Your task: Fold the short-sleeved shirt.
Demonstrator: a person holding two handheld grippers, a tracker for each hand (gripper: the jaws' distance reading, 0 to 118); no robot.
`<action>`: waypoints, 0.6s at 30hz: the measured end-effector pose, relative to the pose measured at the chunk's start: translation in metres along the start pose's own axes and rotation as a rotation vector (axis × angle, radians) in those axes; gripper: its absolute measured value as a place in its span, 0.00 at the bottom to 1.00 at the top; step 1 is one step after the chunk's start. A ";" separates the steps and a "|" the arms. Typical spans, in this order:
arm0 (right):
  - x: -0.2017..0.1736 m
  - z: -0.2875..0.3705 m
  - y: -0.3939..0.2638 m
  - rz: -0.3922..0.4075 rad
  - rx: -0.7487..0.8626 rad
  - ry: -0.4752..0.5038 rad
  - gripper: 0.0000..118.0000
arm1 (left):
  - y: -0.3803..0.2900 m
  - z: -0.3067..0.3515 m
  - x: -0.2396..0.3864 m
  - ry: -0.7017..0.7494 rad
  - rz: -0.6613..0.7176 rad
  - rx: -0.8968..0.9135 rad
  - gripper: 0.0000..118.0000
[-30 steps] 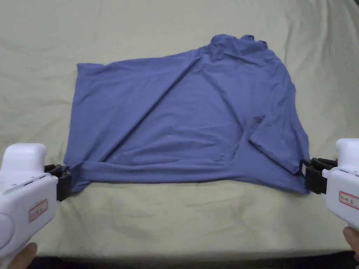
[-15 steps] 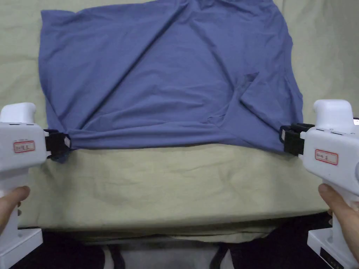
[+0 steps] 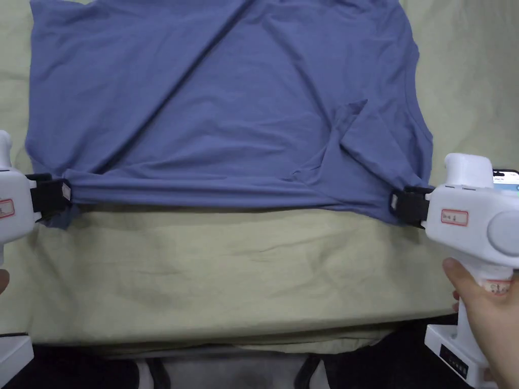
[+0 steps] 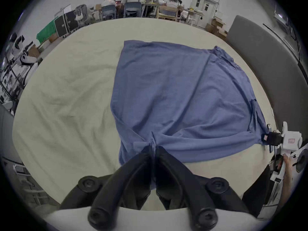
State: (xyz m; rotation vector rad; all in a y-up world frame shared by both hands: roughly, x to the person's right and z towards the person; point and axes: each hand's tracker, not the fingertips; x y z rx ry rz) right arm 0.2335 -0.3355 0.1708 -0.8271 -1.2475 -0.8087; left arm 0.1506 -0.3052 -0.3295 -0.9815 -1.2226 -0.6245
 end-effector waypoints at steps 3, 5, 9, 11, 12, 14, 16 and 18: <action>-0.003 0.019 0.009 -0.033 0.065 0.059 0.08 | 0.006 0.005 0.004 0.009 0.030 -0.019 0.00; -0.008 0.033 0.024 -0.002 0.130 0.041 0.08 | 0.015 0.015 0.006 0.022 0.042 -0.027 0.00; -0.014 0.045 0.089 0.005 0.217 0.093 0.08 | 0.068 0.020 0.014 0.060 -0.003 0.040 0.00; -0.019 0.032 0.125 0.027 0.228 0.093 0.08 | 0.105 0.003 0.018 0.079 -0.050 0.004 0.00; -0.022 0.021 0.146 0.045 0.225 0.086 0.08 | 0.125 -0.012 0.020 0.086 -0.081 0.011 0.00; -0.029 -0.010 0.183 0.069 0.194 0.081 0.08 | 0.160 -0.045 0.019 0.085 -0.081 0.005 0.00; -0.033 -0.043 0.214 0.086 0.152 0.061 0.08 | 0.186 -0.080 0.016 0.085 -0.063 -0.025 0.00; -0.038 -0.081 0.236 0.099 0.093 0.034 0.08 | 0.204 -0.117 0.007 0.059 0.013 -0.117 0.00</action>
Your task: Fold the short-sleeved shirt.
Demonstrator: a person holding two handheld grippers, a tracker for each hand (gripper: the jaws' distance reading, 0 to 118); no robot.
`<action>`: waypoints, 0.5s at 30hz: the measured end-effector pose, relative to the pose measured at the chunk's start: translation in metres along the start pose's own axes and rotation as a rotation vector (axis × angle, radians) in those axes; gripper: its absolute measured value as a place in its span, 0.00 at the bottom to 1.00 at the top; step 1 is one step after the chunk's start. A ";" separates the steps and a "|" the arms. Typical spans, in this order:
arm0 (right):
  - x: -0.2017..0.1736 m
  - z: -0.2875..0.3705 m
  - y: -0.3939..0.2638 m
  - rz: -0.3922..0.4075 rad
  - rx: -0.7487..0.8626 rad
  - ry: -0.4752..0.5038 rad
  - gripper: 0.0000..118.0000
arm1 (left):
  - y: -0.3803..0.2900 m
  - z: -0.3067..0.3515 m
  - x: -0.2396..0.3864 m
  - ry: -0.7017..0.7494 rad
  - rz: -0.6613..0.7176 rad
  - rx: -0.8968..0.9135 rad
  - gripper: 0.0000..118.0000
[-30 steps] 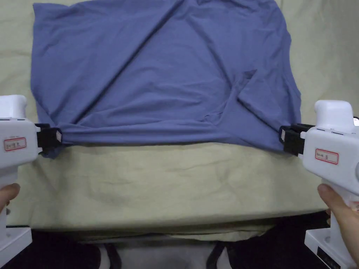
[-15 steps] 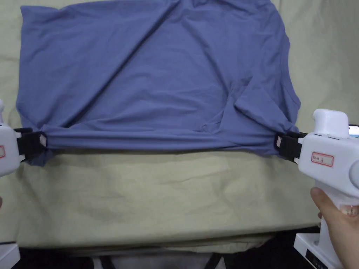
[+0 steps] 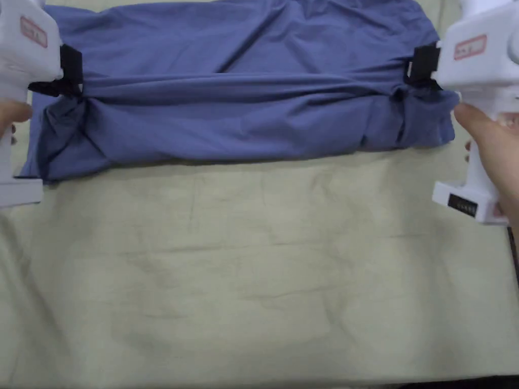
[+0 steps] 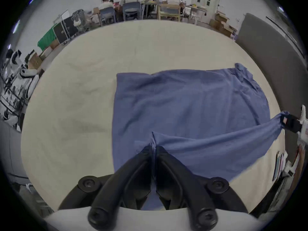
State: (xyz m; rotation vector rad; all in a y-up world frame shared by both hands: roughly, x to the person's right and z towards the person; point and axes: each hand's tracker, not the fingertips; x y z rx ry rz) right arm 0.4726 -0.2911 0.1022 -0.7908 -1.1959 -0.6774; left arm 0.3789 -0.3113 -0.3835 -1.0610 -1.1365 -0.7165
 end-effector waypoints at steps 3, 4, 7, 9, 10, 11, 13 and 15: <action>0.000 -0.039 0.002 0.020 -0.092 0.007 0.08 | 0.009 -0.037 -0.013 0.004 0.005 -0.038 0.02; -0.001 -0.044 -0.002 0.035 -0.097 0.002 0.08 | 0.008 -0.038 -0.015 -0.002 0.005 -0.032 0.04; -0.001 -0.045 -0.013 0.052 -0.062 -0.004 0.23 | -0.001 -0.023 -0.011 0.081 -0.039 0.054 0.46; 0.002 -0.041 -0.014 0.056 -0.081 0.005 0.86 | -0.009 -0.017 -0.011 0.127 -0.092 0.067 0.80; 0.004 -0.034 -0.017 0.060 -0.079 0.029 0.95 | -0.014 -0.009 -0.014 0.112 -0.079 0.079 0.80; 0.005 -0.023 -0.018 0.052 -0.066 0.043 0.95 | -0.026 0.005 -0.014 0.095 -0.071 0.116 0.80; 0.007 0.007 -0.026 0.044 -0.013 0.052 0.95 | -0.045 0.031 -0.017 0.076 -0.056 0.197 0.80; 0.011 0.042 -0.042 0.034 0.032 0.071 0.95 | -0.070 0.064 -0.023 0.091 -0.029 0.293 0.80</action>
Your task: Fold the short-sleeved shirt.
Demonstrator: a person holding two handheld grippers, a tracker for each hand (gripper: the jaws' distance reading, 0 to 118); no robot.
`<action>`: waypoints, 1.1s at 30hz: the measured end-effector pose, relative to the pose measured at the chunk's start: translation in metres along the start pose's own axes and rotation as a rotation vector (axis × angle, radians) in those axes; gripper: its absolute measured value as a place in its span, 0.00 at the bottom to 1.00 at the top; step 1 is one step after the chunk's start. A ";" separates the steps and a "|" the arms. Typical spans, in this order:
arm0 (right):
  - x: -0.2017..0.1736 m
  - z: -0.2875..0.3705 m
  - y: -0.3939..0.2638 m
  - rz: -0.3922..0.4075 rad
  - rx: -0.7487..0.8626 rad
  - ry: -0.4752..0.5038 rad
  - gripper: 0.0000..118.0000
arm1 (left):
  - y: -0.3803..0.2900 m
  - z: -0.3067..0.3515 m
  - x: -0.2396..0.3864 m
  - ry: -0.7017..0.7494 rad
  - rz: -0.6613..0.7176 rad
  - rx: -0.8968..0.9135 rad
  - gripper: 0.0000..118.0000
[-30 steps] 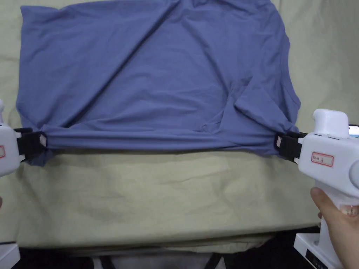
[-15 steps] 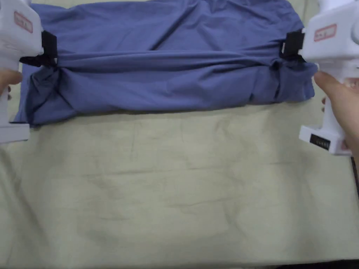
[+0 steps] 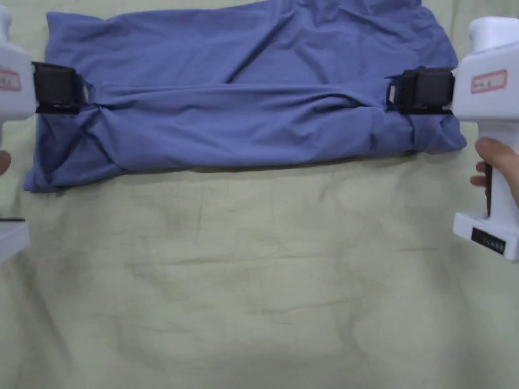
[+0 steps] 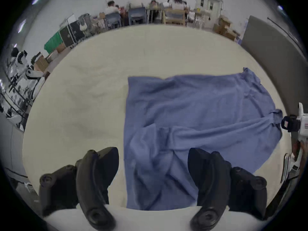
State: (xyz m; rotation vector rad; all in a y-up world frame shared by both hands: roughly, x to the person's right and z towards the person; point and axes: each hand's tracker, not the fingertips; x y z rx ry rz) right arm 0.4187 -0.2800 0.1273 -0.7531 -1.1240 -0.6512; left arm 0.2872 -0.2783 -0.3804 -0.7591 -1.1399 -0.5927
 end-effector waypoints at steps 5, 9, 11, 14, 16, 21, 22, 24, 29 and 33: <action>-0.011 0.070 -0.067 0.009 0.067 0.031 0.51 | -0.067 0.085 -0.013 -0.155 0.121 0.094 0.71; -0.022 0.096 -0.106 0.023 0.079 -0.030 0.02 | -0.109 0.105 0.007 -0.127 0.117 0.043 0.00; -0.023 0.101 -0.115 0.005 0.076 -0.015 0.02 | -0.117 0.100 0.013 -0.096 0.097 0.036 0.00; -0.022 0.110 -0.115 -0.041 0.084 0.025 0.02 | -0.108 0.080 0.015 -0.066 0.084 0.023 0.00; -0.024 0.114 -0.115 -0.038 0.096 0.024 0.02 | -0.094 0.051 0.007 -0.058 0.089 -0.006 0.44; -0.027 0.103 -0.108 -0.029 0.093 0.017 0.02 | -0.083 -0.024 -0.005 -0.067 0.130 -0.154 0.86; -0.026 0.099 -0.108 -0.027 0.087 0.012 0.02 | -0.085 -0.034 -0.007 -0.081 0.129 -0.195 0.86; -0.027 0.092 -0.106 -0.022 0.074 0.000 0.02 | -0.084 -0.037 -0.015 -0.123 0.118 -0.157 0.52; -0.026 0.068 -0.098 0.003 0.028 -0.013 0.02 | -0.056 -0.011 -0.012 -0.124 0.057 -0.119 0.04; -0.005 0.040 -0.073 -0.104 0.015 0.010 0.90 | -0.044 -0.005 -0.020 -0.138 0.088 -0.085 0.04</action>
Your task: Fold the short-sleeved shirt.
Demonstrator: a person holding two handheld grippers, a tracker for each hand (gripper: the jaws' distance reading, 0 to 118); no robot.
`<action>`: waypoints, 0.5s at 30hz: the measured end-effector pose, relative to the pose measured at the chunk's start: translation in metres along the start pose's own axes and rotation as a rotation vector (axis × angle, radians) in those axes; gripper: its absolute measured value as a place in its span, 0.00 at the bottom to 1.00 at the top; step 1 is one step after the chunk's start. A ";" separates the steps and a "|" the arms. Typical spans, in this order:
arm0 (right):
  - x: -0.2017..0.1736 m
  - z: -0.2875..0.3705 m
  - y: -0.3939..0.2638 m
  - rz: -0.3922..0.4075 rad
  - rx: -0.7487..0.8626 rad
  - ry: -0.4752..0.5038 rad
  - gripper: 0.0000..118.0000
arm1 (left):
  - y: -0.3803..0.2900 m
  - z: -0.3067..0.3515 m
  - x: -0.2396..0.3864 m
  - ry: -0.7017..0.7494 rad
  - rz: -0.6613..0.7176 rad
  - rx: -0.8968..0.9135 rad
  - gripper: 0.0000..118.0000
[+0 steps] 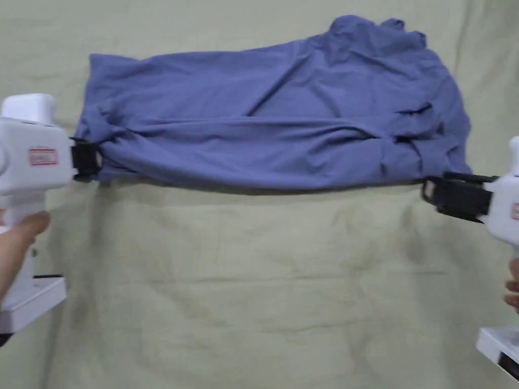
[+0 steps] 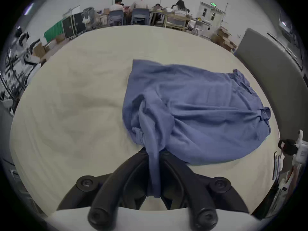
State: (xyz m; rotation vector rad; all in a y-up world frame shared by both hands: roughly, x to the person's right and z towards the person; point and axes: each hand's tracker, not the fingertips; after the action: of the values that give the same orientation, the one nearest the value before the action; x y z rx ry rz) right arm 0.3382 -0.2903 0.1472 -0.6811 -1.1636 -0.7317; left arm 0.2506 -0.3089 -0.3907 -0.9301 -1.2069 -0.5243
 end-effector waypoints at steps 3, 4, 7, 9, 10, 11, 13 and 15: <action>0.023 -0.042 0.027 -0.079 -0.023 -0.057 1.00 | 0.004 -0.004 -0.004 -0.003 -0.004 -0.006 0.04; 0.029 -0.056 0.035 -0.092 -0.040 -0.068 1.00 | 0.004 -0.005 -0.005 -0.003 -0.004 -0.015 0.04; 0.046 -0.097 0.048 -0.147 -0.117 -0.054 1.00 | 0.005 -0.013 -0.006 -0.003 -0.004 -0.034 0.04; 0.043 -0.097 0.045 -0.139 -0.117 0.006 0.57 | 0.003 -0.014 -0.008 -0.006 -0.005 -0.050 0.04; 0.039 -0.091 0.046 -0.108 -0.081 0.000 0.47 | 0.003 -0.014 -0.009 -0.004 -0.010 -0.052 0.04; 0.036 -0.084 0.047 -0.084 -0.068 0.045 0.33 | 0.008 -0.020 -0.012 -0.005 -0.015 -0.053 0.04; 0.032 -0.077 0.045 -0.084 -0.074 0.027 0.06 | 0.013 -0.018 -0.017 -0.014 -0.018 -0.056 0.04; 0.029 -0.059 0.038 -0.050 -0.067 0.041 0.06 | 0.021 -0.012 -0.018 -0.034 -0.030 -0.059 0.04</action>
State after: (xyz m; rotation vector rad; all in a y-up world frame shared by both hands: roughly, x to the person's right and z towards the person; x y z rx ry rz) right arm 0.4081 -0.3186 0.1568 -0.6914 -1.1256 -0.8261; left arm 0.2677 -0.3098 -0.4151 -0.9757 -1.2438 -0.5728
